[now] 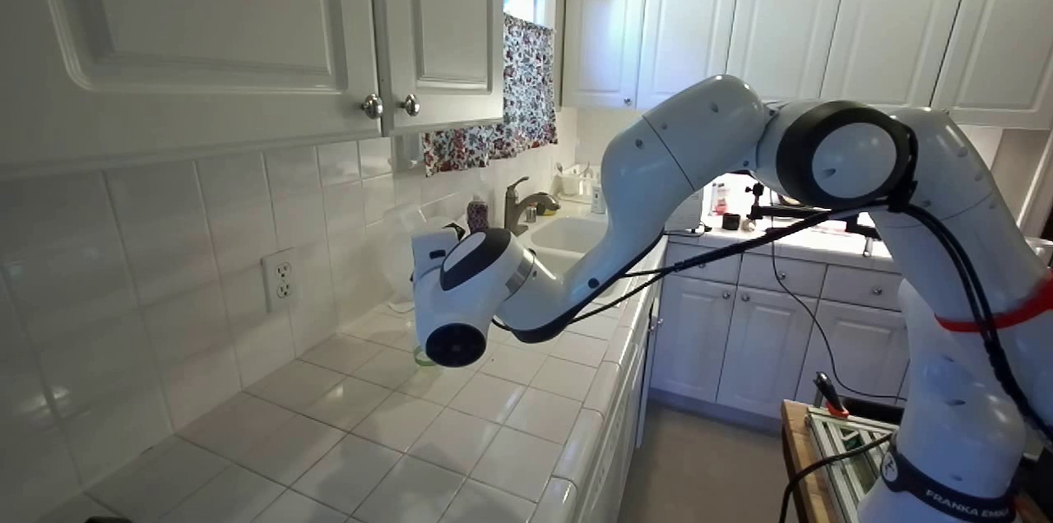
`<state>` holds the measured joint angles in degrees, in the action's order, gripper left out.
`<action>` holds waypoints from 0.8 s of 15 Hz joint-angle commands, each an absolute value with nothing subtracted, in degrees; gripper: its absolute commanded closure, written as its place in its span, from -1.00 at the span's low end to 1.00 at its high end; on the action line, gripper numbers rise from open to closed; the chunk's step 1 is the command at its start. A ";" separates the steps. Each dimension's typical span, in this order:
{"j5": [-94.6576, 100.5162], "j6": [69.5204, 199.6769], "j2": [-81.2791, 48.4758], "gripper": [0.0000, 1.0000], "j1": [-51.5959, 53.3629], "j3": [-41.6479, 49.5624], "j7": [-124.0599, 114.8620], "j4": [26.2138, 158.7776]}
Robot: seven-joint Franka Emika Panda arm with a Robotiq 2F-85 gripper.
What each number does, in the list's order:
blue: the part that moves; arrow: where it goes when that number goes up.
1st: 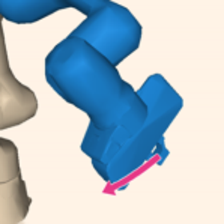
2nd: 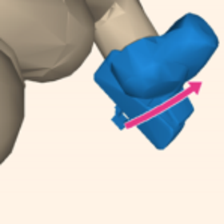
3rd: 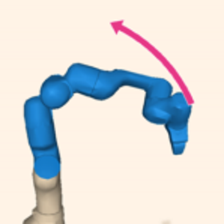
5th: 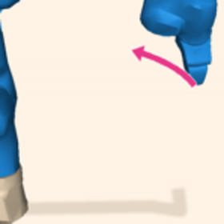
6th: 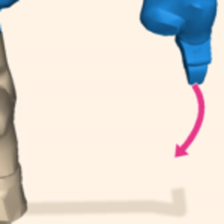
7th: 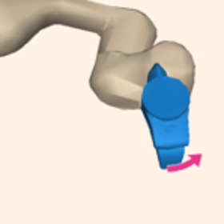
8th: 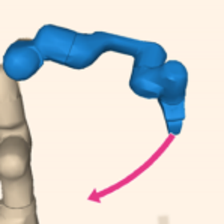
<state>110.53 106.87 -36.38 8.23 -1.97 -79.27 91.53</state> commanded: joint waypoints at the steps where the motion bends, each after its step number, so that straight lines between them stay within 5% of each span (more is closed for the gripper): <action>1: 113.67 104.63 -36.68 0.97 8.32 -2.28 -81.31 91.70; 12: 115.37 102.51 -37.03 0.97 8.14 -2.75 -81.94 91.86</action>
<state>113.07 104.40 -36.91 8.23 -2.43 -79.82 91.53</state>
